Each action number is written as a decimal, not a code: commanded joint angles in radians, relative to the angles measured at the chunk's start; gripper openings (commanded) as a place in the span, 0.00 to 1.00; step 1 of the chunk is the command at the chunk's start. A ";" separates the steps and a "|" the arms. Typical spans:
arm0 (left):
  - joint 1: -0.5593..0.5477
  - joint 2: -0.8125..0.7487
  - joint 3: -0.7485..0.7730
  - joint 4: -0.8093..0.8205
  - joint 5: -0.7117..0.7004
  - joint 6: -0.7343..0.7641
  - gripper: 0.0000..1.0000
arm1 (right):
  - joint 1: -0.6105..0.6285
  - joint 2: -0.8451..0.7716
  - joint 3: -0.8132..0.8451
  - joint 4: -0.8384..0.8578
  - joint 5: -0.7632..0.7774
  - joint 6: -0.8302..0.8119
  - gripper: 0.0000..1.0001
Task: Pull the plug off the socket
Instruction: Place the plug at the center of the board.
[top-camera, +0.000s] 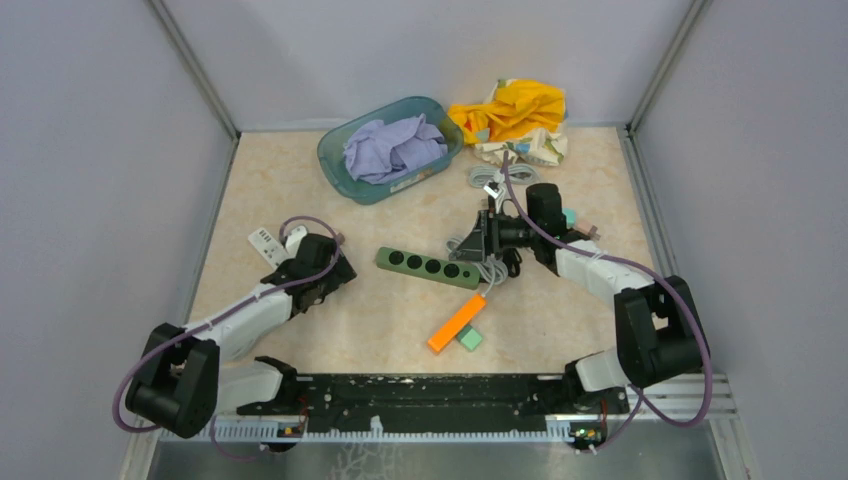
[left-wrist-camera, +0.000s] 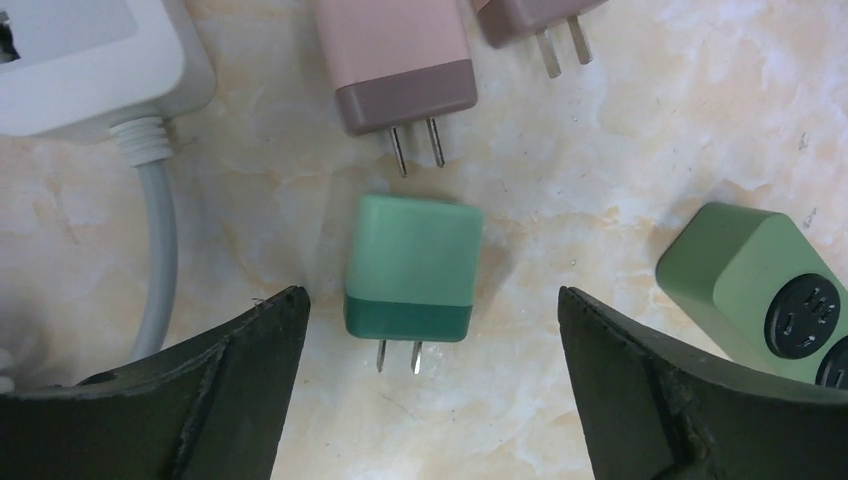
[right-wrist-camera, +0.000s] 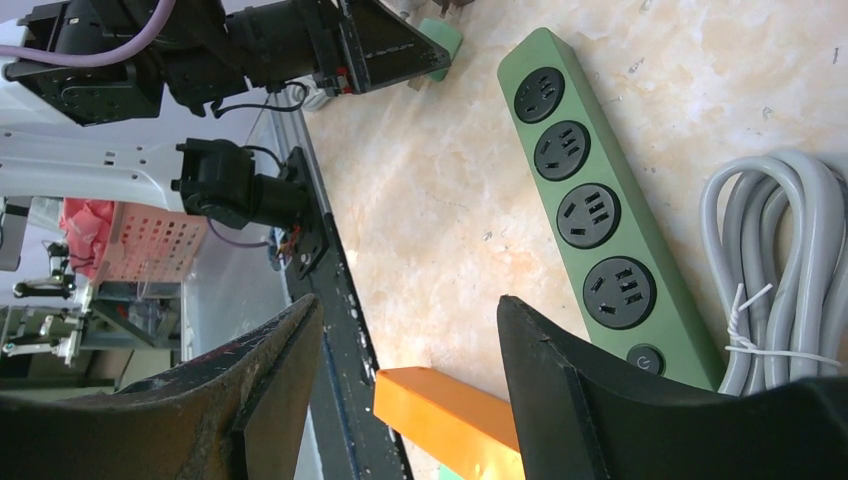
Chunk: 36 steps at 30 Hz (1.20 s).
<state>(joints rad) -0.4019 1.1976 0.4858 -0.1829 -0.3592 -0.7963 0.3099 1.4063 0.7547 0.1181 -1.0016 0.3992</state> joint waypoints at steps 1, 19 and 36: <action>0.009 -0.033 -0.003 -0.077 -0.014 -0.026 1.00 | -0.009 -0.043 0.047 0.019 -0.001 -0.020 0.65; 0.010 -0.289 -0.069 0.052 0.307 0.083 1.00 | -0.028 -0.079 0.063 -0.031 0.000 -0.102 0.66; 0.009 -0.309 -0.141 0.278 0.595 0.100 1.00 | -0.040 -0.104 0.066 -0.053 -0.021 -0.161 0.68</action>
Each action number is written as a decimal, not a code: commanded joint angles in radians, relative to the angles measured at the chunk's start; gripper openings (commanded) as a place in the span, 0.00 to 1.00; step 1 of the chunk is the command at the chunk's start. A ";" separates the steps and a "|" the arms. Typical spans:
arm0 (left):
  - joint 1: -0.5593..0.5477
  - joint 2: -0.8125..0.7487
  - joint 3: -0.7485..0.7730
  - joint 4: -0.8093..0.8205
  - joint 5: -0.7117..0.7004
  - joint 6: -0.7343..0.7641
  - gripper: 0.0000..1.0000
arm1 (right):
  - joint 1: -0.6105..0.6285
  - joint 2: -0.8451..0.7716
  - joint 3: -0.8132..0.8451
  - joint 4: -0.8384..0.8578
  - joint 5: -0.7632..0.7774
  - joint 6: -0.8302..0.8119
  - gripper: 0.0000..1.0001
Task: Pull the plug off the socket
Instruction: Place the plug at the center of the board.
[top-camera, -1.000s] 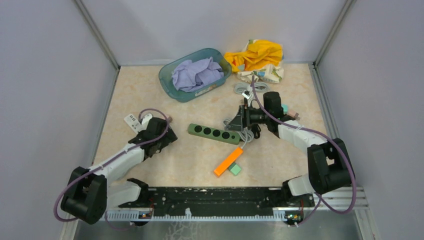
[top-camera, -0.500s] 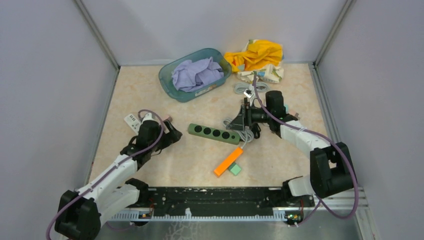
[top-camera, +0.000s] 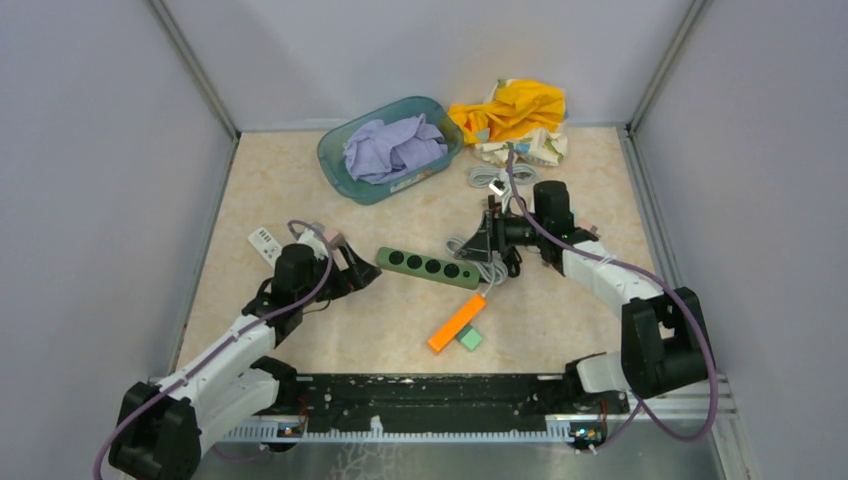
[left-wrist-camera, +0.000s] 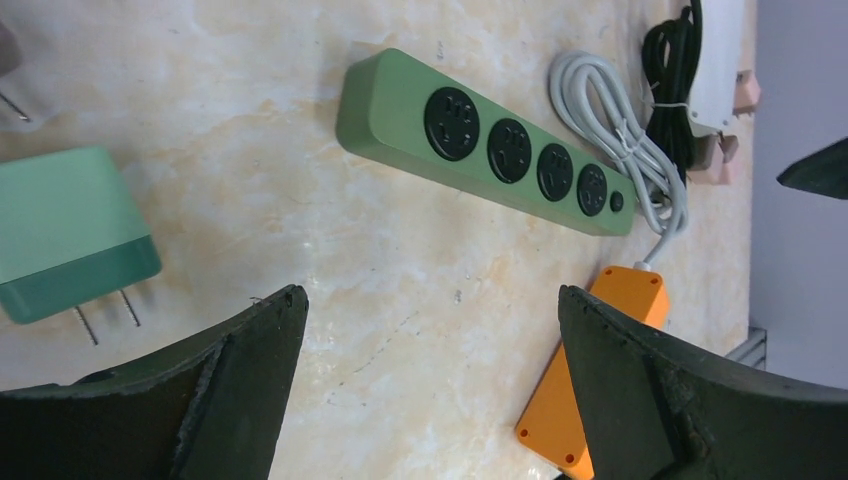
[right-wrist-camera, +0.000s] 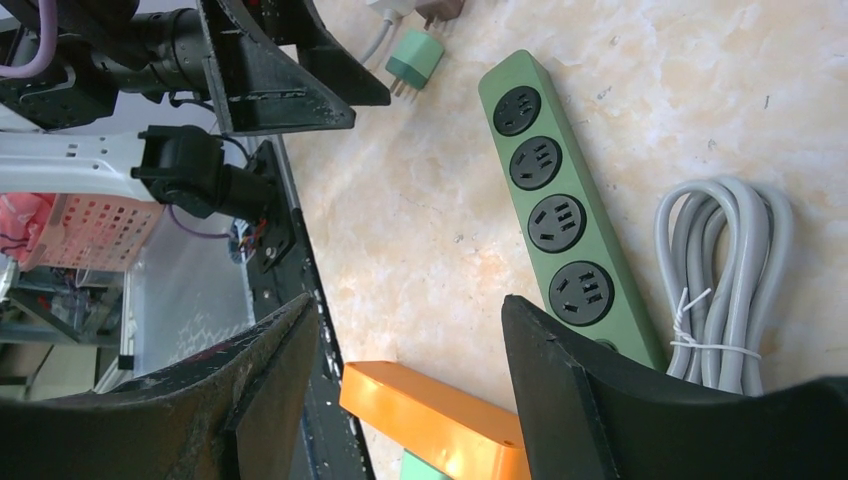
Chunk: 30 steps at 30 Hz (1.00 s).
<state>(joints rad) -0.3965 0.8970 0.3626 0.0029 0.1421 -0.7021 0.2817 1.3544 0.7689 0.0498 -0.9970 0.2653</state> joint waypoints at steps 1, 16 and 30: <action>0.004 -0.005 -0.023 0.107 0.109 0.004 1.00 | -0.012 -0.053 0.051 0.016 -0.026 -0.029 0.68; 0.003 0.039 -0.112 0.404 0.351 -0.042 1.00 | -0.016 -0.068 0.044 0.018 -0.029 -0.047 0.68; -0.088 0.135 -0.134 0.616 0.447 -0.018 0.99 | -0.016 -0.070 0.041 0.018 -0.044 -0.059 0.68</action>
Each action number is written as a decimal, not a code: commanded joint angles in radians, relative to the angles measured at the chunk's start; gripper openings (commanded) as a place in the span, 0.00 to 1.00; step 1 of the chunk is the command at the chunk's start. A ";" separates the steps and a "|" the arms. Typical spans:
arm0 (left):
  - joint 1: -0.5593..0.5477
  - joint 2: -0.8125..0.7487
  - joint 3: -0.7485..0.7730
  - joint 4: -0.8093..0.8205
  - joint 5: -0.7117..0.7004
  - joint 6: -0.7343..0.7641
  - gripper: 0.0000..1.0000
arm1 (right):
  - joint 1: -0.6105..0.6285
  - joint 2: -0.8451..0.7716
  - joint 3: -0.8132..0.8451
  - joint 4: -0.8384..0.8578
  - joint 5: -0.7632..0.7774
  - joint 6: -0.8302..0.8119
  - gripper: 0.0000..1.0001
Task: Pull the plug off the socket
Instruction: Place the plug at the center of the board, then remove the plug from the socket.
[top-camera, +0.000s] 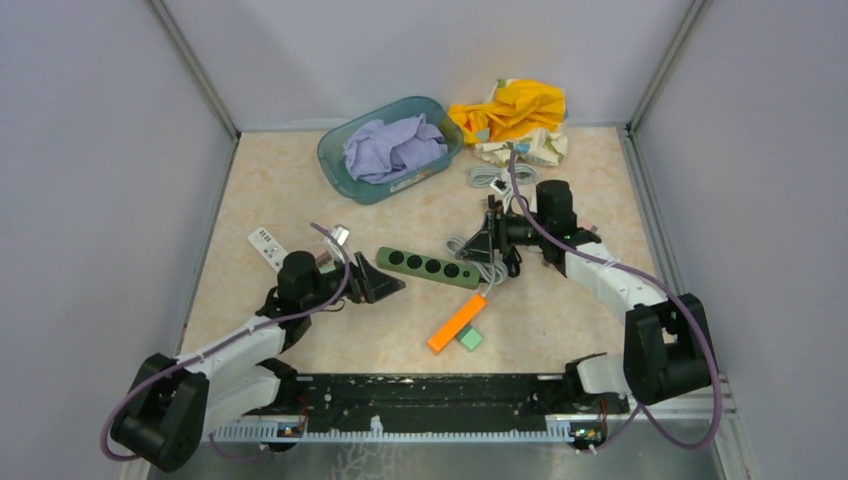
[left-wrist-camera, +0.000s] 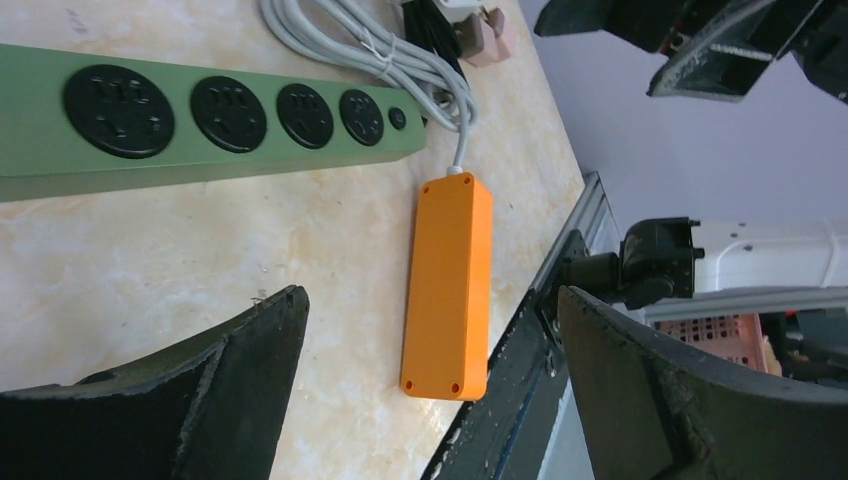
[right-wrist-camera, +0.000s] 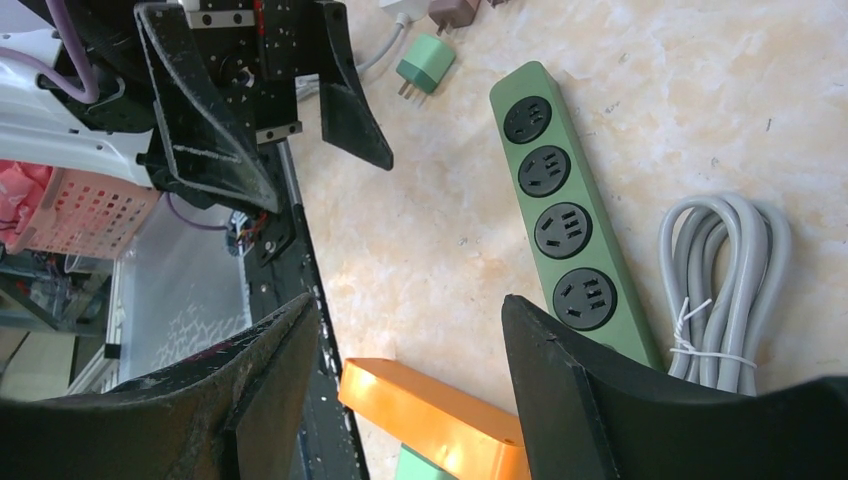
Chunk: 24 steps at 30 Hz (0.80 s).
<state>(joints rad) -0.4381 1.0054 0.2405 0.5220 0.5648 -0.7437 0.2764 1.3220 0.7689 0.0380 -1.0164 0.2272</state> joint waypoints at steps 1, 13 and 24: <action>-0.066 0.036 -0.010 0.101 0.015 0.031 0.99 | -0.011 -0.038 0.041 0.030 -0.025 -0.021 0.68; -0.364 0.218 0.180 -0.107 -0.228 0.249 0.92 | -0.016 -0.044 0.044 0.023 -0.034 -0.031 0.68; -0.597 0.309 0.314 -0.339 -0.515 0.310 0.92 | -0.020 -0.048 0.046 0.014 -0.036 -0.044 0.68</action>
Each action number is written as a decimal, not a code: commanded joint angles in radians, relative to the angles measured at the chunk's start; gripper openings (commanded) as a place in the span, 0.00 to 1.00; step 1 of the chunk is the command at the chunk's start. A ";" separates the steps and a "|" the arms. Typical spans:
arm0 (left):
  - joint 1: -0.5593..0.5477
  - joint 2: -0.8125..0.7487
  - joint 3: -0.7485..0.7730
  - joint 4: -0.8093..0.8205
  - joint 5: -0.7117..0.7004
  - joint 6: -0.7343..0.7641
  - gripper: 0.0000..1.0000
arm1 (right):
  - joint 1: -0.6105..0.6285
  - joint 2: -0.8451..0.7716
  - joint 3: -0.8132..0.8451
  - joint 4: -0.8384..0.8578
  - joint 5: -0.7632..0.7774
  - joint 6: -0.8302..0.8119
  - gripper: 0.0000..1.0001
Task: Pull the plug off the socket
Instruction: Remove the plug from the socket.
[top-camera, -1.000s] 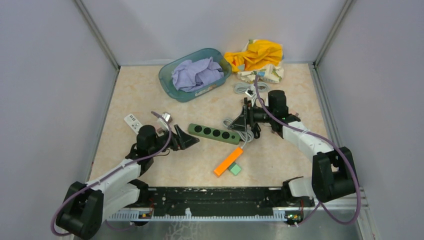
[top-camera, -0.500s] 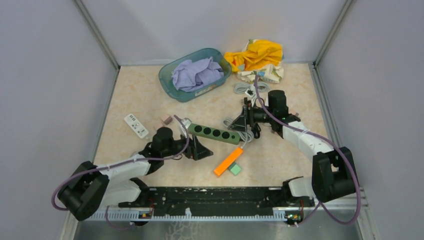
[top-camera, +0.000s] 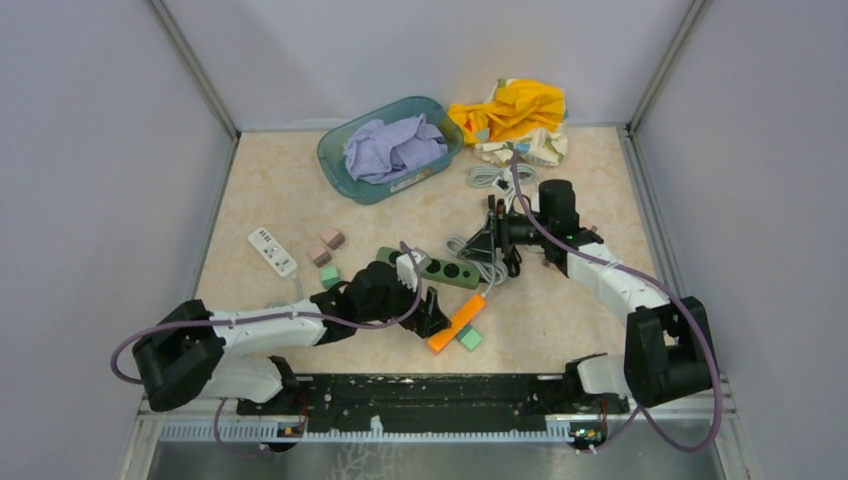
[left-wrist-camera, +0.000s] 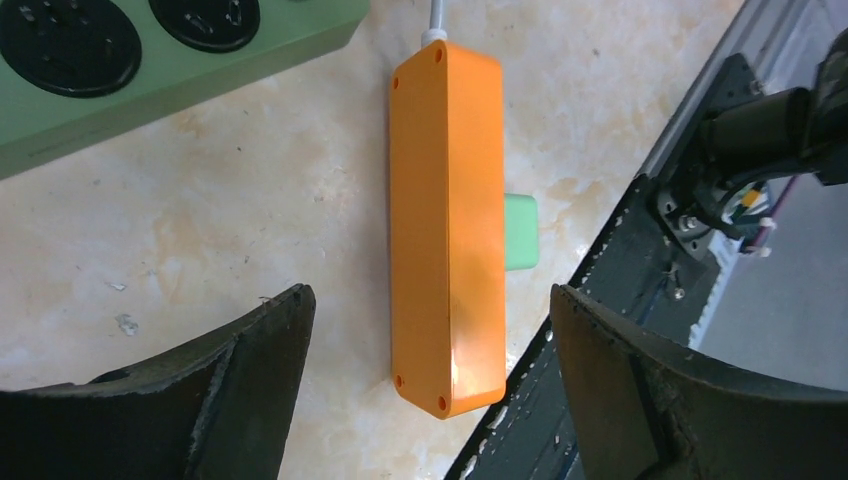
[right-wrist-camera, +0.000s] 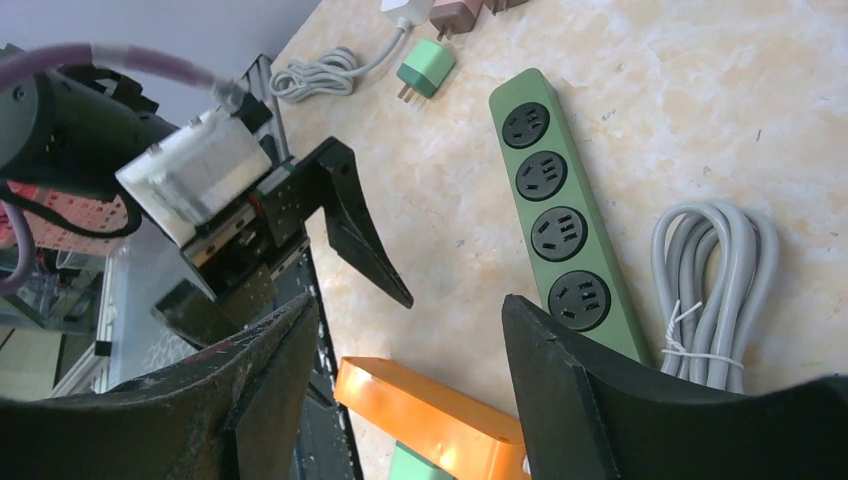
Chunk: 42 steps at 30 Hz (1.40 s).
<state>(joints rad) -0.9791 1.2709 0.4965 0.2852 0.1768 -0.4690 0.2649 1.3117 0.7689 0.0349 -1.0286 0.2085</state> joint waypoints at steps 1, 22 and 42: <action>-0.076 0.058 0.070 -0.116 -0.142 0.034 0.92 | -0.009 -0.038 0.046 0.016 -0.024 -0.025 0.68; -0.265 0.362 0.297 -0.359 -0.368 0.031 0.43 | -0.011 -0.048 0.044 0.016 -0.028 -0.034 0.68; -0.053 0.132 0.011 0.011 0.069 -0.032 0.00 | -0.012 -0.127 0.013 -0.087 -0.171 -0.460 0.99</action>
<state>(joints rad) -1.1076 1.4597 0.5758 0.1383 0.0448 -0.4488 0.2584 1.2324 0.7685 -0.0353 -1.0763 -0.0395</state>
